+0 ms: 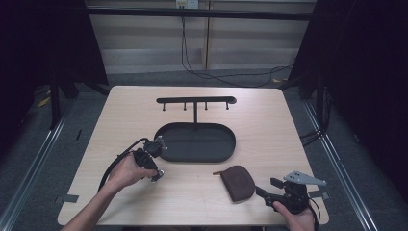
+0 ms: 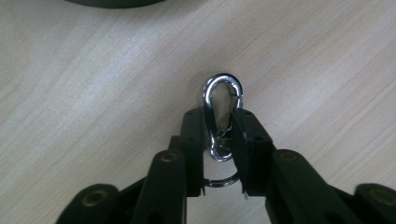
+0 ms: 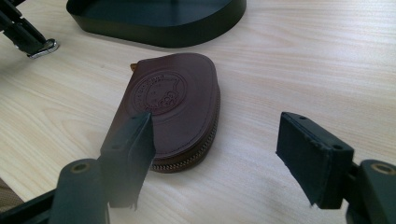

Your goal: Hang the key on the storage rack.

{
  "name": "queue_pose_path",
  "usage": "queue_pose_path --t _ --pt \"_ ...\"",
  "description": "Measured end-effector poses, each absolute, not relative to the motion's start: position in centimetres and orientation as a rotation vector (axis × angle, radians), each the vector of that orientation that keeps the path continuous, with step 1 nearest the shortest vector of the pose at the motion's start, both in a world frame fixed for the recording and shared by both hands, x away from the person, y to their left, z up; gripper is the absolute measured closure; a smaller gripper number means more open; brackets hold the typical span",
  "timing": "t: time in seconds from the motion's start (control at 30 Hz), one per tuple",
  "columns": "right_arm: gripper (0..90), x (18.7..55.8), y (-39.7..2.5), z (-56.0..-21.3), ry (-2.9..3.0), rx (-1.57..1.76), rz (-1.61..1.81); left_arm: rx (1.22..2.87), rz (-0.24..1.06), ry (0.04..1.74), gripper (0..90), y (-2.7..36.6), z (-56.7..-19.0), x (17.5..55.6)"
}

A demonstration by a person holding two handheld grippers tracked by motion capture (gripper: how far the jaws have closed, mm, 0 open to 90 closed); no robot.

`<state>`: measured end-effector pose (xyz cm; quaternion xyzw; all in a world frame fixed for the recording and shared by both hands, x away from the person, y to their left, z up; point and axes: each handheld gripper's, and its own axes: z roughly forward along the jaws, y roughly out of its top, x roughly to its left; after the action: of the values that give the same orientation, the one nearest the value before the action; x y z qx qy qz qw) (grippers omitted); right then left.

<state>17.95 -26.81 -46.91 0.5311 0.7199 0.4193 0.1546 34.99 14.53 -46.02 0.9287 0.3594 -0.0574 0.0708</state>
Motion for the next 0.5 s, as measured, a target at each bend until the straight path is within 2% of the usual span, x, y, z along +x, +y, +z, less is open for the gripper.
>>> queue_pose_path --t 0.1,0.2,0.3,0.5 --pt "27.4 18.0 -26.8 -46.9 2.067 1.521 1.199 2.807 -0.181 1.069 76.5 14.2 -46.0 35.0" --pt "27.4 18.0 -26.8 -46.9 2.068 1.52 1.199 2.838 -0.202 1.051 69.4 13.7 -46.4 34.9" --pt "27.4 17.9 -26.8 -46.9 2.066 1.523 1.201 2.85 -0.163 1.038 66.8 13.3 -46.4 34.6" --pt "27.4 18.0 -26.8 -46.9 2.071 1.522 1.197 2.899 -0.086 1.016 67.9 12.4 -46.5 34.2"
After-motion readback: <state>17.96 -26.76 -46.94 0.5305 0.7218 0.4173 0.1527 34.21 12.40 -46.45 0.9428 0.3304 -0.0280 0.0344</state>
